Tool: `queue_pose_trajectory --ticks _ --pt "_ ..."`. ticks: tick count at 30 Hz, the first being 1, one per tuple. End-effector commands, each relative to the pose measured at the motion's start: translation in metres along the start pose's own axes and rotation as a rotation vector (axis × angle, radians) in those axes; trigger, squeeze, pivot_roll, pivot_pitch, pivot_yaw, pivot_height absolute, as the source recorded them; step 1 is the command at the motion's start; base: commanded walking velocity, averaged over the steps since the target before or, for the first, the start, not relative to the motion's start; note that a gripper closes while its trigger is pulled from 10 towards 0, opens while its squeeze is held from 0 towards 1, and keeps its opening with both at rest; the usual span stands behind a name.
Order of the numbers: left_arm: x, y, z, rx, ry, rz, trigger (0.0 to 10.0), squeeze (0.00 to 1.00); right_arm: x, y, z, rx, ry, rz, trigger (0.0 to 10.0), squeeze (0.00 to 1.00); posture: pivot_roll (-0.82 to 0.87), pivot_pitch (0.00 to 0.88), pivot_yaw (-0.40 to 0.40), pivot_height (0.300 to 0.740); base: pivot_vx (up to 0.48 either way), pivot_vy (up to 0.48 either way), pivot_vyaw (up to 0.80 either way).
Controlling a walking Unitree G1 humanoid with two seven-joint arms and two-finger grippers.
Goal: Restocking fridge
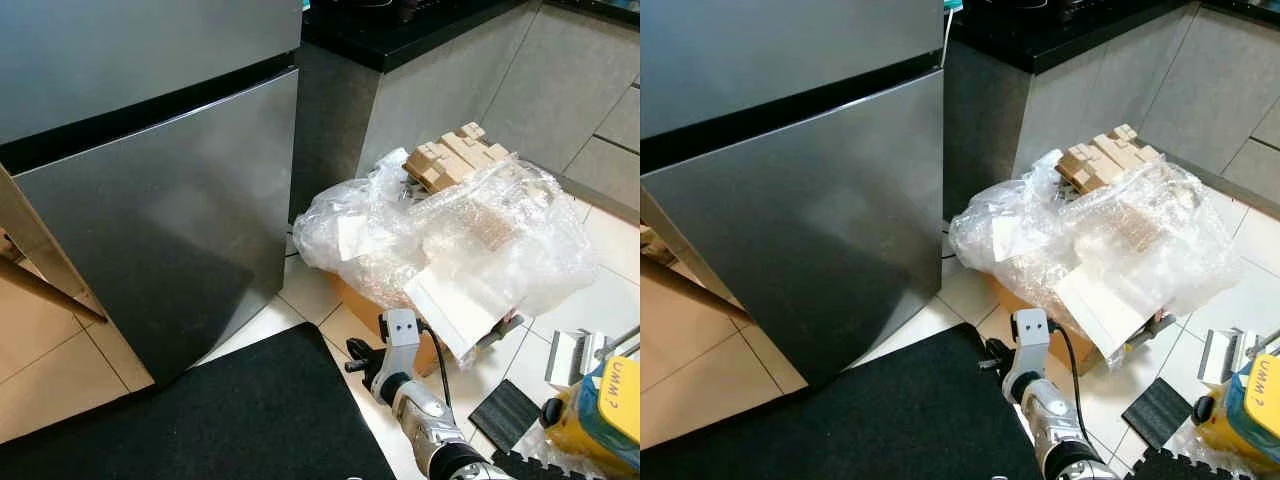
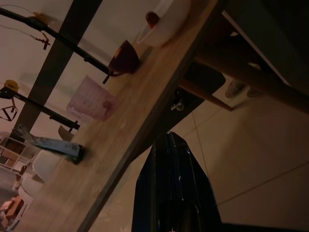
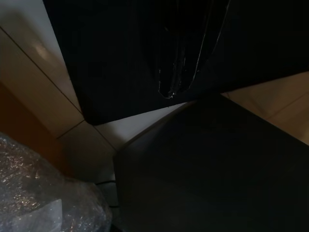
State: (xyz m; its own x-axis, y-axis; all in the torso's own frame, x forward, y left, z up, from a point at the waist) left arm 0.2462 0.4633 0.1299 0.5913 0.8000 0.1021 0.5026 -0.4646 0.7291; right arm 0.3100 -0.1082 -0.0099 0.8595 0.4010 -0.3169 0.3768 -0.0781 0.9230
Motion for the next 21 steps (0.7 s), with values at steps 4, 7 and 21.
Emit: queue_pose_trajectory --ticks 4,7,21 --pt "-0.071 -0.049 0.094 -0.246 -0.376 -0.193 10.0 0.0 -0.017 -0.04 0.007 -0.069 -0.023 -0.191 10.0 0.0 -0.09 0.104 -0.045 0.74 0.0 0.0 0.0" --pt "-0.108 -0.068 0.123 -0.345 -0.466 -0.302 10.0 0.0 -0.027 -0.056 0.015 -0.096 -0.059 -0.27 10.0 0.0 -0.09 0.103 -0.045 0.74 0.0 0.0 0.0" --pt "-0.262 -0.036 0.24 -0.3 -1.086 -0.293 10.0 0.0 -0.052 -0.068 0.06 -0.061 -0.328 -0.35 10.0 0.0 -0.06 0.073 -0.056 0.74 0.0 0.0 0.0"
Point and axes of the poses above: a point about 5 cm out from each wrist's last joint towards the gripper, its own x axis pointing out of the wrist towards the gripper, its own y axis along the axis of the wrist's last joint, z = x × y, the point moved 3 cm from there along x, pointing out of the wrist towards the gripper, and after that the axes turned 3 degrees about -x, right-handed, at the moved point
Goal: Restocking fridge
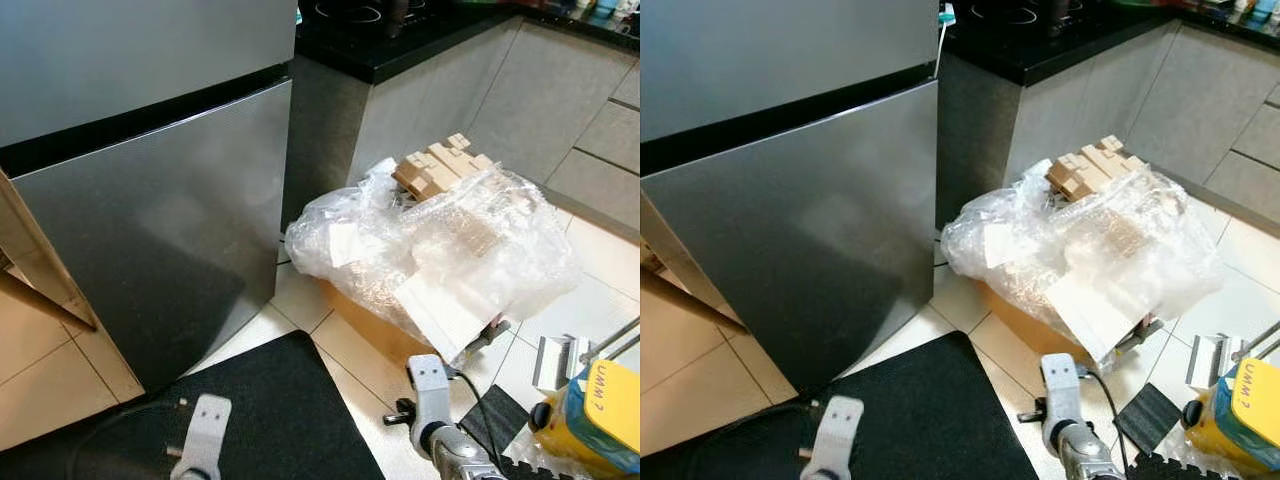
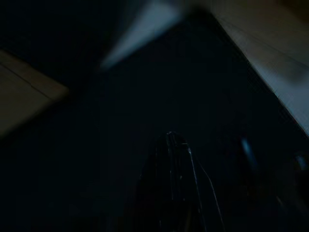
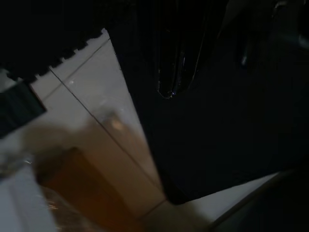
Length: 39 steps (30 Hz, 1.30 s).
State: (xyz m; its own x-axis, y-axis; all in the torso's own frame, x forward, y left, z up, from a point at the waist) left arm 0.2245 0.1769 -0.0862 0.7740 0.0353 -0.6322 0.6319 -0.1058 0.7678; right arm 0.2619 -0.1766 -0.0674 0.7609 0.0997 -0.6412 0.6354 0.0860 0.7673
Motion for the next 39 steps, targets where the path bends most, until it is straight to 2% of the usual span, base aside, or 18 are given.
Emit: queue_pose_trajectory --ticks 1,3,9,13,16,18,29,32,36,39 --pt "0.001 0.002 -0.004 -0.03 0.024 0.008 10.0 0.0 0.001 -0.001 -0.001 0.013 -0.013 -0.013 10.0 0.0 -0.06 0.067 -0.047 0.74 0.0 0.0 0.0" --pt "0.002 0.006 -0.011 -0.043 0.07 0.002 10.0 0.0 0.002 0.002 -0.005 0.003 -0.01 -0.01 10.0 0.0 -0.06 0.064 -0.043 0.74 0.0 0.0 0.0" --pt "0.006 0.014 -0.024 -0.063 0.092 0.005 10.0 0.0 0.005 0.005 -0.012 -0.004 0.001 -0.006 10.0 0.0 -0.06 0.047 -0.012 0.74 0.0 0.0 0.0" --pt "0.004 0.007 -0.034 -0.021 0.138 -0.045 10.0 0.0 0.005 0.006 -0.015 -0.007 0.009 -0.006 10.0 0.0 -0.05 0.033 -0.021 0.74 0.0 0.0 0.0" --pt "0.003 0.005 -0.038 -0.035 0.161 -0.048 10.0 0.0 0.005 0.005 -0.017 -0.011 0.017 -0.005 10.0 0.0 -0.05 0.031 -0.026 0.74 0.0 0.0 0.0" --pt "0.002 0.006 -0.04 -0.066 0.168 -0.021 10.0 0.0 0.005 0.005 -0.018 -0.014 0.02 -0.004 10.0 0.0 -0.05 0.031 -0.026 0.74 0.0 0.0 0.0" --pt "0.002 0.007 -0.037 -0.105 0.162 -0.006 10.0 0.0 0.005 0.004 -0.021 -0.034 0.033 -0.009 10.0 0.0 -0.06 0.032 -0.03 0.74 0.0 0.0 0.49" --pt "0.002 0.006 -0.039 -0.173 0.191 -0.012 10.0 0.0 0.005 0.004 -0.02 -0.041 0.031 -0.011 10.0 0.0 -0.07 0.041 -0.028 0.74 0.0 0.0 0.8" --pt "0.004 0.009 -0.035 -0.234 0.169 -0.005 10.0 0.0 0.005 0.005 -0.02 -0.053 0.035 -0.006 10.0 0.0 -0.07 0.045 -0.021 0.74 0.0 0.0 0.8" --pt "0.004 0.013 -0.032 -0.178 0.15 0.015 10.0 0.0 0.004 0.003 -0.018 -0.049 0.03 -0.009 10.0 0.0 -0.07 0.047 -0.02 0.74 0.0 0.0 0.8"
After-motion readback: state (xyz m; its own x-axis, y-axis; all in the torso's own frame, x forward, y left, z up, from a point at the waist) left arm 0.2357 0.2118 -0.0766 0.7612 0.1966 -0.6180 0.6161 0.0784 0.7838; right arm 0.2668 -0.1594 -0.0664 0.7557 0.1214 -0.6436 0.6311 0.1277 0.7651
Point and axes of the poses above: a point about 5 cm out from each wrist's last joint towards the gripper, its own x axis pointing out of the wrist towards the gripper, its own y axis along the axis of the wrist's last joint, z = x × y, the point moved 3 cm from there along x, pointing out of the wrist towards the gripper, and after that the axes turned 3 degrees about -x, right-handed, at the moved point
